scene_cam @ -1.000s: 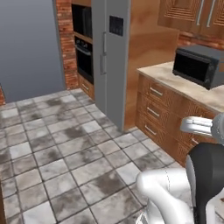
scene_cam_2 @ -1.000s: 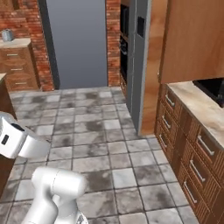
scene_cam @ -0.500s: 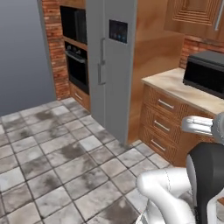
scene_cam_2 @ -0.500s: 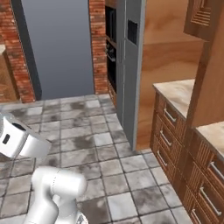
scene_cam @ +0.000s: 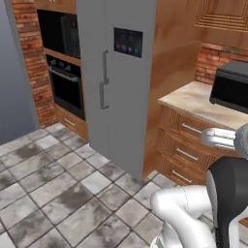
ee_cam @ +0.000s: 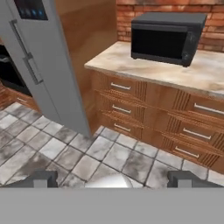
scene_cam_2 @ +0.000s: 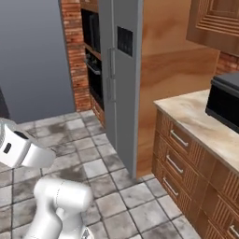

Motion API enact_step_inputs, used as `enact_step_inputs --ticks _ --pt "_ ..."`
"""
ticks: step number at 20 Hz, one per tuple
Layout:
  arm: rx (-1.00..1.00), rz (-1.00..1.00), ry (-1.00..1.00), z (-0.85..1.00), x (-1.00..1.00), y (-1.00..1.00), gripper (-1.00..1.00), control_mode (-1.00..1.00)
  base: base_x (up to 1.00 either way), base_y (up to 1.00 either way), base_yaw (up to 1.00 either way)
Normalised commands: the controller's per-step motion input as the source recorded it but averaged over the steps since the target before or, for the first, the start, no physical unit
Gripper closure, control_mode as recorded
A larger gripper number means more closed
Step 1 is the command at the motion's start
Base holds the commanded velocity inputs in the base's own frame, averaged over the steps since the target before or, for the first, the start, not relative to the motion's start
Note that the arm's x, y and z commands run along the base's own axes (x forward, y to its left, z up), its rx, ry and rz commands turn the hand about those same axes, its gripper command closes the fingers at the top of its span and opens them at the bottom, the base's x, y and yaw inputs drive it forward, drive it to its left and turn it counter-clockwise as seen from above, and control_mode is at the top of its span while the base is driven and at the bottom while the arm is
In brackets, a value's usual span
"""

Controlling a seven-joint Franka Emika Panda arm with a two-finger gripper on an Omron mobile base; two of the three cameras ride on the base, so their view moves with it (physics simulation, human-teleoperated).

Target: Move the hot dog bun to the plate on the dining table and place the condiment next to that plate. Then navigate to the fridge and take the sausage and place it on the plate as well.

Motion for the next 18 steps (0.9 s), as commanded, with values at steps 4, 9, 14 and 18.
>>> enact_step_inputs --ticks 4,9,14,18 --pt "0.00 0.00 0.00 0.00 0.00 0.00 -1.00 1.00 0.82 0.84 -0.33" --pt "0.00 0.00 0.00 0.00 0.00 0.00 -1.00 1.00 0.83 0.87 -0.36" --pt "0.00 0.00 0.00 0.00 0.00 0.00 -1.00 1.00 0.68 0.91 -0.35" --pt "0.00 0.00 0.00 0.00 0.00 0.00 -1.00 1.00 0.48 1.00 -0.33"
